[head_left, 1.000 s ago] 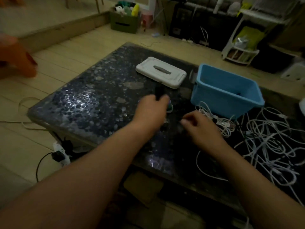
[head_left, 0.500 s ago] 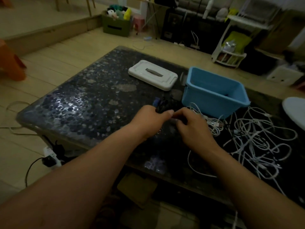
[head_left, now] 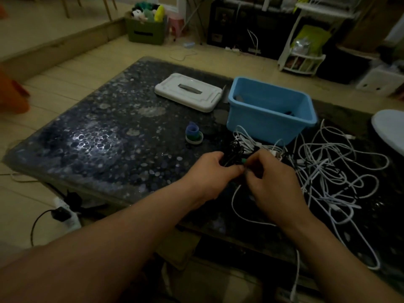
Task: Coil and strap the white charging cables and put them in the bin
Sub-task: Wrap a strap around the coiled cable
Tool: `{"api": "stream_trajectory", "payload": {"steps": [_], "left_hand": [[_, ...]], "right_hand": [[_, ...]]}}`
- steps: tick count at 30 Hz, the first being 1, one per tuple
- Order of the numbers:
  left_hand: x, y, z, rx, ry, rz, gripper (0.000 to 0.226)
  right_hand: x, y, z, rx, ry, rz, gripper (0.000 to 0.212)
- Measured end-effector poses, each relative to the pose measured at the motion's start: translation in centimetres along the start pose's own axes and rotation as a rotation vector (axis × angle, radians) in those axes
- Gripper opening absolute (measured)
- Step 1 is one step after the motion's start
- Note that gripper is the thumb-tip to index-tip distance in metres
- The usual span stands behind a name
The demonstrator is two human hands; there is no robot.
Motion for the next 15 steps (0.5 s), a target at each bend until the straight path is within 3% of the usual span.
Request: {"api": "stream_trajectory", "payload": {"steps": [5, 9, 15], "left_hand": [[0.9, 1.8, 0.1, 0.130, 0.021, 0.097, 0.016], [0.9, 2.2, -0.2, -0.046, 0.091, 0.196, 0.011], [2.6, 2.1, 1.8, -0.390, -0.106, 0.330, 0.010]], "right_hand": [[0.3, 0.0, -0.8, 0.138, 0.056, -0.098, 0.015], [0.6, -0.6, -0.9, 0.223, 0.077, -0.200, 0.012], [0.5, -1.0, -1.5, 0.795, 0.143, -0.639, 0.016]]}}
Point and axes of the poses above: each hand's wrist, its own x-axis towards the middle knuckle, its own z-axis out of the back of the hand, y = z × x, the point moved 7 cm from there along x, towards the middle knuckle, and after that the axes turned 15 degrees about -y, right-handed, at the moved point
